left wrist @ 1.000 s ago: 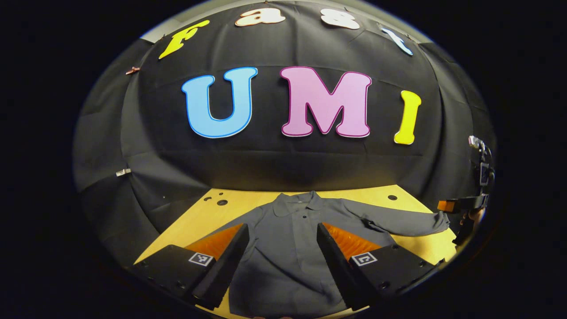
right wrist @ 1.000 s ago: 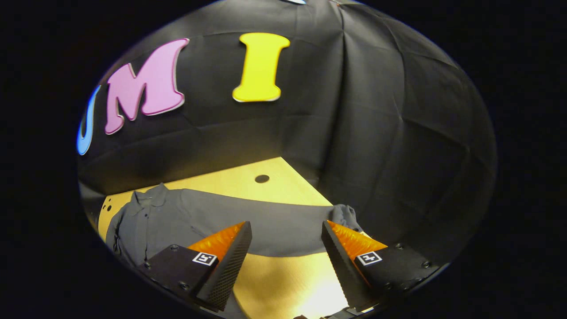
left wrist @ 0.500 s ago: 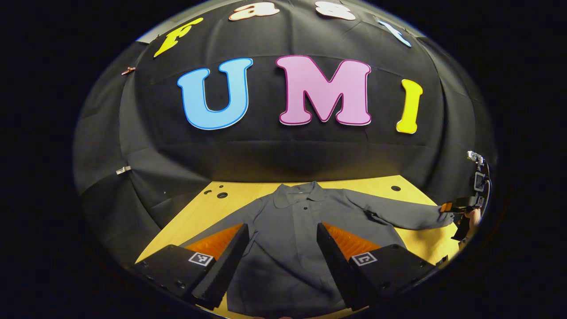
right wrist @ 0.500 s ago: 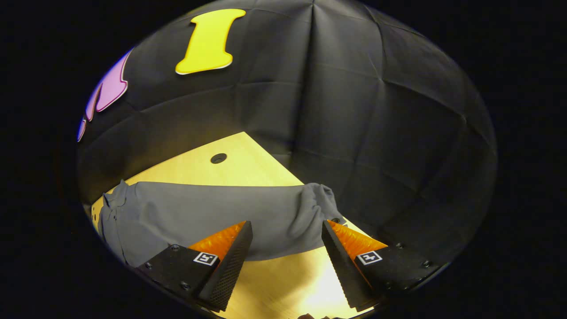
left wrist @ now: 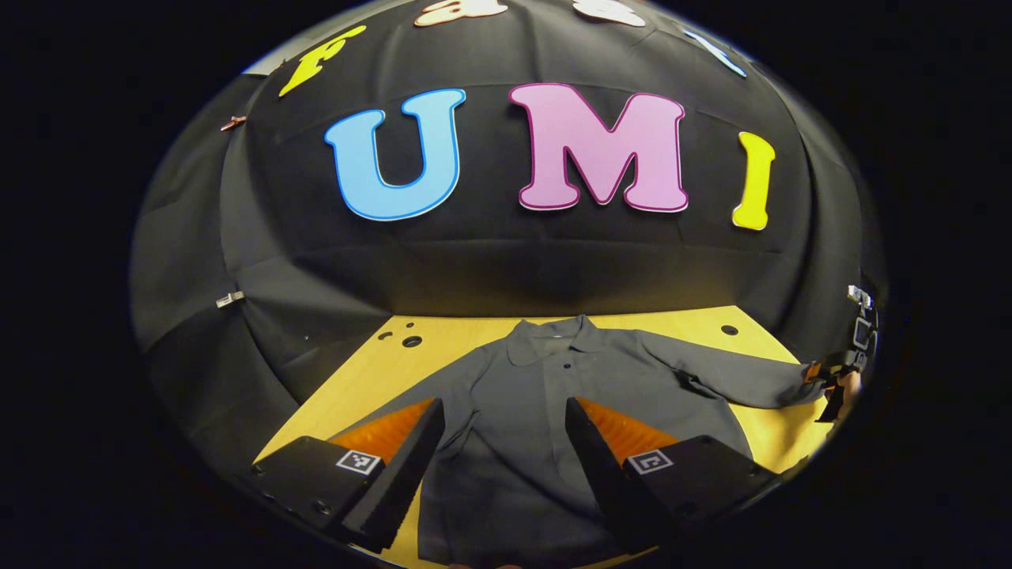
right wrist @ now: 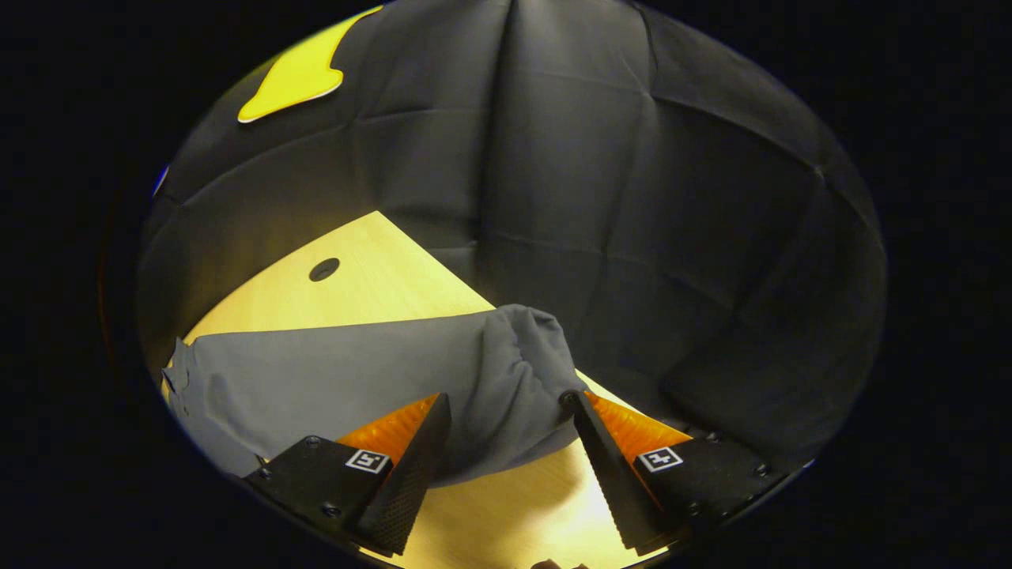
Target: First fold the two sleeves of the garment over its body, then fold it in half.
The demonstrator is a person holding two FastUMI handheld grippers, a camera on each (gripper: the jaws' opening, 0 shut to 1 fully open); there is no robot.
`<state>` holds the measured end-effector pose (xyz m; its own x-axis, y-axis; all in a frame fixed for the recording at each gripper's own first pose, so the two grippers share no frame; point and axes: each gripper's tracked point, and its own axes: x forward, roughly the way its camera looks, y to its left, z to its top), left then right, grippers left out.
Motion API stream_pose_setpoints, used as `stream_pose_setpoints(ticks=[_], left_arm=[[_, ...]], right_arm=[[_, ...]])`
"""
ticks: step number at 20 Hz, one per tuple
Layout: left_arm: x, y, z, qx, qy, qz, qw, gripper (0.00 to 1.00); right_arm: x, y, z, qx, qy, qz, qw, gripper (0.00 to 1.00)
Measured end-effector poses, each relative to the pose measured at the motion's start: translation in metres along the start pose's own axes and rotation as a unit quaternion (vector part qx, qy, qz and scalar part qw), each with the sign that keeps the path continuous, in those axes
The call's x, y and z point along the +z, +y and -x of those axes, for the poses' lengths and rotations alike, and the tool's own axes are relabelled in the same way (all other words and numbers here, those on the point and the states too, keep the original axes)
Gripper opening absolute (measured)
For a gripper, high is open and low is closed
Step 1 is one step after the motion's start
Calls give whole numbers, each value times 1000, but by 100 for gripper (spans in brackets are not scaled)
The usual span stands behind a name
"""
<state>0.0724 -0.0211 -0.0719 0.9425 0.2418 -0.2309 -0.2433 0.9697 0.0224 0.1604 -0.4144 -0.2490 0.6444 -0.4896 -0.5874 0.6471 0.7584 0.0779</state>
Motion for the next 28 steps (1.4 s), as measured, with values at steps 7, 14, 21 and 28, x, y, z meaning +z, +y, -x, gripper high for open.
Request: stream_pose_setpoints(ticks=[7, 14, 21, 28], left_arm=[[-5, 0, -5, 7, 11, 4, 1000, 97], [-7, 1, -8, 12, 12, 4, 1000, 97], [-5, 12, 0, 29, 8, 15, 999, 97], [-10, 27, 8, 47, 11, 26, 998, 97]], right_arm=[[0, -11, -11, -10, 25, -15, 1000, 97], [5, -9, -6, -1, 19, 6, 1000, 72], [5, 4, -2, 34, 17, 46, 998, 7], [30, 15, 23, 61, -4, 71, 996, 7]])
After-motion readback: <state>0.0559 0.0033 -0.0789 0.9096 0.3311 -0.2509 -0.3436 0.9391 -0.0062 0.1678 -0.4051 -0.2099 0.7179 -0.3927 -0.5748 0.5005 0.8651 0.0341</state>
